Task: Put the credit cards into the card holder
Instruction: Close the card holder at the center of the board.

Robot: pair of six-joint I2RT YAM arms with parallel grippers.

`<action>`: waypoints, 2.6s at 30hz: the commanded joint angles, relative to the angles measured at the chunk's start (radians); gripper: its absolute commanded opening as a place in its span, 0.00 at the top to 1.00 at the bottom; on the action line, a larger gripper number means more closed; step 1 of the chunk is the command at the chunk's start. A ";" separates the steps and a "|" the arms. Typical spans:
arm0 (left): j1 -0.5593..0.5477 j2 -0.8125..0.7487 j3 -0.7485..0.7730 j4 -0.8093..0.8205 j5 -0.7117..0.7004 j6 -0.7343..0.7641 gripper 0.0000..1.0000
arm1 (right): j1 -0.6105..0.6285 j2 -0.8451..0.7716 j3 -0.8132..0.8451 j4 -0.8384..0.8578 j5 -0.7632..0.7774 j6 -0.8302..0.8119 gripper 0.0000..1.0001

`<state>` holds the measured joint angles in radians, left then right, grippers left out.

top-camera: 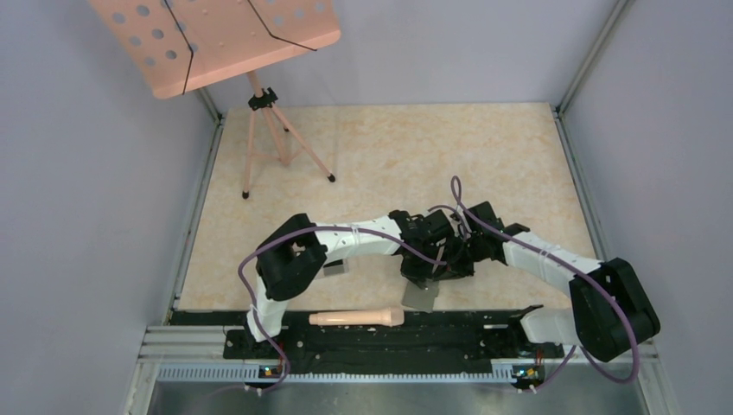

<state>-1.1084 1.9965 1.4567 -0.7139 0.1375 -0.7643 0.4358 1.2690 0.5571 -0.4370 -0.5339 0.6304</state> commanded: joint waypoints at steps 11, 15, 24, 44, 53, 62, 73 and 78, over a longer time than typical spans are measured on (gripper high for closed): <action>-0.017 -0.073 -0.022 0.021 0.032 0.011 1.00 | 0.012 0.095 0.031 -0.017 0.089 -0.031 1.00; -0.021 -0.074 -0.022 0.020 0.035 0.010 1.00 | 0.012 0.105 0.038 -0.021 0.097 -0.037 1.00; -0.027 -0.068 -0.024 -0.007 0.029 0.006 1.00 | 0.011 0.103 0.051 -0.025 0.084 -0.039 1.00; -0.041 -0.051 -0.039 -0.047 0.018 0.002 1.00 | 0.012 -0.033 0.034 -0.025 -0.053 -0.044 1.00; -0.042 -0.056 -0.009 -0.049 0.039 -0.002 1.00 | 0.012 -0.026 0.037 -0.022 -0.072 -0.043 1.00; -0.042 -0.019 -0.008 -0.033 0.046 0.003 1.00 | 0.017 -0.003 -0.010 -0.028 -0.131 -0.053 1.00; -0.046 -0.113 -0.068 0.113 0.057 0.011 1.00 | 0.018 -0.019 -0.022 -0.026 -0.137 -0.051 1.00; -0.047 -0.130 -0.078 0.109 0.052 0.002 1.00 | 0.012 -0.068 -0.018 -0.026 -0.142 -0.022 1.00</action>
<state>-1.1442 1.9350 1.3830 -0.6613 0.1852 -0.7643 0.4385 1.2583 0.5297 -0.4812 -0.6579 0.5884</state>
